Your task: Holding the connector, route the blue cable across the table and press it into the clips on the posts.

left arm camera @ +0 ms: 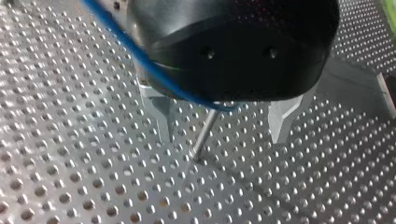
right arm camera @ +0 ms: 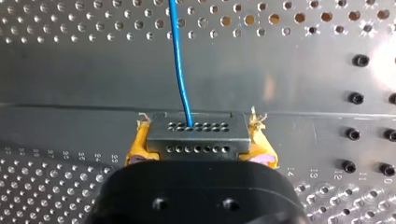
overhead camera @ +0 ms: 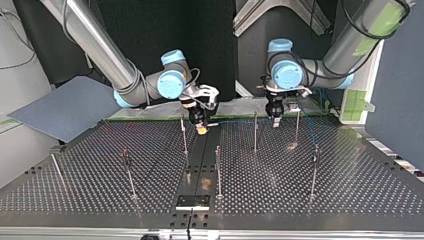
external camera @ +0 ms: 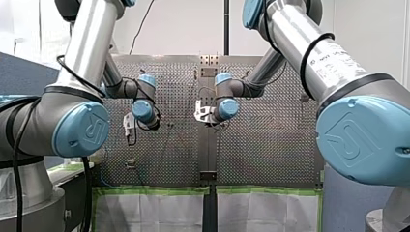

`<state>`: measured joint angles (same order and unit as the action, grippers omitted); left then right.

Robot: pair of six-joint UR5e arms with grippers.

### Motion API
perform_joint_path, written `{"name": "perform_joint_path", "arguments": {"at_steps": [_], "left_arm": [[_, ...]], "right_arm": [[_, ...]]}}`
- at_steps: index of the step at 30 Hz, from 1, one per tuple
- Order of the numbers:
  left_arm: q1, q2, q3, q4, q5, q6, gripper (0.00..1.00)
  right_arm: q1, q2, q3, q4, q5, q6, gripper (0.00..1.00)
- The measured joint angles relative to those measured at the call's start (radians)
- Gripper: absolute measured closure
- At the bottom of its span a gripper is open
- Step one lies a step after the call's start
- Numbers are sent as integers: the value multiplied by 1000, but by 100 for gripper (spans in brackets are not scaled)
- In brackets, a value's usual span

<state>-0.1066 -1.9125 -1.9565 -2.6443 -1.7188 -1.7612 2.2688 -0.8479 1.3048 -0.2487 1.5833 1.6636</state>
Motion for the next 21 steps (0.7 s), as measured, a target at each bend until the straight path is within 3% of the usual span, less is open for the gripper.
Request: {"name": "perform_joint_path", "arguments": {"at_steps": [6, 10, 14, 21], "left_arm": [[-26, 62, -33, -10, -20, 1, 0], [-64, 99, -38, -44, -33, 9, 0], [-103, 110, -39, -49, -62, 8, 0], [-177, 107, -38, -1, -92, -17, 0]], "right_arm": [[-2, 0, 0, 0, -1, -2, 100], [-2, 0, 0, 1, -1, -3, 100], [-2, -1, 0, 1, -2, -3, 100], [-4, -1, 0, 1, -2, -3, 100]]}}
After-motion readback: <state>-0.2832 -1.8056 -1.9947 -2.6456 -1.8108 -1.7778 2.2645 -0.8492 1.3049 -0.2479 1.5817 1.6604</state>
